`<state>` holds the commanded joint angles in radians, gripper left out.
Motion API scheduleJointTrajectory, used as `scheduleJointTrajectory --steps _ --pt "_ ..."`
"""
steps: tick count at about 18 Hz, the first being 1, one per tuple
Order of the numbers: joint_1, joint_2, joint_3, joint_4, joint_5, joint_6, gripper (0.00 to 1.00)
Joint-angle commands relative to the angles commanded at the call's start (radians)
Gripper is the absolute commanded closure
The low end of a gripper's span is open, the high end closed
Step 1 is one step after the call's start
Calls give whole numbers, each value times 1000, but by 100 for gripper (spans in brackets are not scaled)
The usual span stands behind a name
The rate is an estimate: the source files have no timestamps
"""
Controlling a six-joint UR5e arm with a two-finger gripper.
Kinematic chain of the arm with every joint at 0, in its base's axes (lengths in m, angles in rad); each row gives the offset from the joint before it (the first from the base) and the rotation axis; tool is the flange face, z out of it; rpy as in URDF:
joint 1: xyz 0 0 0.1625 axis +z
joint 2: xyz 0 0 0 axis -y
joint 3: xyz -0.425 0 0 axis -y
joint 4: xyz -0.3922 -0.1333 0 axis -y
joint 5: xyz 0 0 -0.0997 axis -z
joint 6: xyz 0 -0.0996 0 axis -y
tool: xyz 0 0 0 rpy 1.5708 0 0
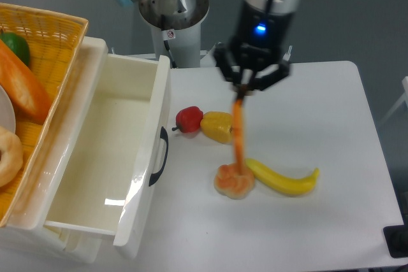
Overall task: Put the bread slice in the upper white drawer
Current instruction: 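Carry the bread slice over the table toward the open white drawer, then lower the bread slice into the drawer and open the gripper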
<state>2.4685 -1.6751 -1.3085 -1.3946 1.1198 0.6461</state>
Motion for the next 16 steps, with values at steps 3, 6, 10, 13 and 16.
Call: scheduleJointTrajectory --steps 3,6,10,13,16 --pt "-86 -5 -15 66 0 -127 100" --pt "-149 -8 -46 118 9 -189 100" --pt "-168 -8 -104 127 14 -180 99" --pt "-186 -23 -141 167 18 -177 81" --pt "-188 -25 -167 213 43 -122 20"
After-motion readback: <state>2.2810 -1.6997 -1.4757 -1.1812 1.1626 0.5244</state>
